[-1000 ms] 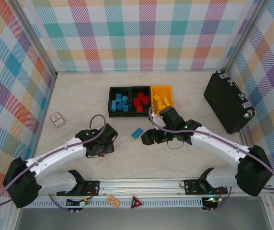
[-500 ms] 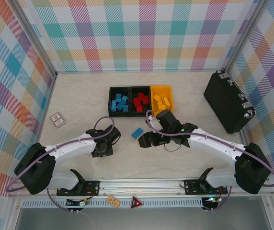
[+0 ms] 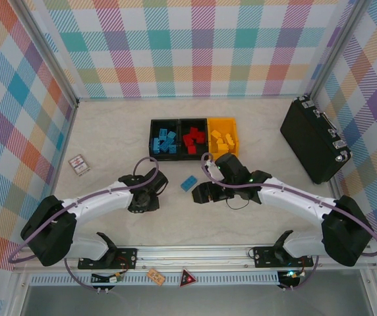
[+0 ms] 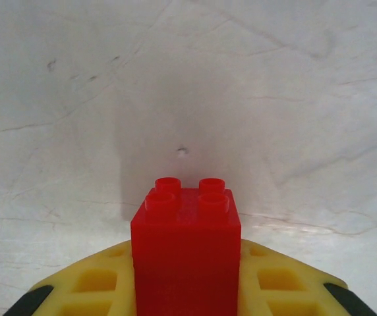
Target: Sort the legos into containers by color
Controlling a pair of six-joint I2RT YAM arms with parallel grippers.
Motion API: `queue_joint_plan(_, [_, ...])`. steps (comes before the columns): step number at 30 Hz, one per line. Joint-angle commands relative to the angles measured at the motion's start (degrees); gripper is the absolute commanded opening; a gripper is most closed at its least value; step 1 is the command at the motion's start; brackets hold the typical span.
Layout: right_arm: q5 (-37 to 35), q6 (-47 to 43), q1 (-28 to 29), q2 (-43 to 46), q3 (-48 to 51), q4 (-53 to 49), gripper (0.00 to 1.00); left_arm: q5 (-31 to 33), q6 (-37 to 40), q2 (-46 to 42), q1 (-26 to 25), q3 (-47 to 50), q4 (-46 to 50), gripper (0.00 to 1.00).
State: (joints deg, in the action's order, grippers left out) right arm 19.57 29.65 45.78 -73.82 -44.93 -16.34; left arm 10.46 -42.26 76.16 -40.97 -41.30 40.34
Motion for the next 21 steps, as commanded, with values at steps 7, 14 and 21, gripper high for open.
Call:
queue_joint_plan(7, [-6.5,0.0,-4.7,2.9,-0.8,-4.5,0.64,-3.4,2.1,5.5,-2.0,-11.7,-1.9,0.2])
queue_joint_plan(14, [-8.0,-0.2,-9.3,3.6,-1.9,-6.7,0.64,-4.2,4.4,12.8,-2.4,-22.1,-2.6,0.2])
queue_joint_plan(21, [-10.8,1.2,-13.1,3.1,-2.2,-8.4,0.64,-3.0,7.5,20.7,-2.3,-34.8,-0.6,0.2])
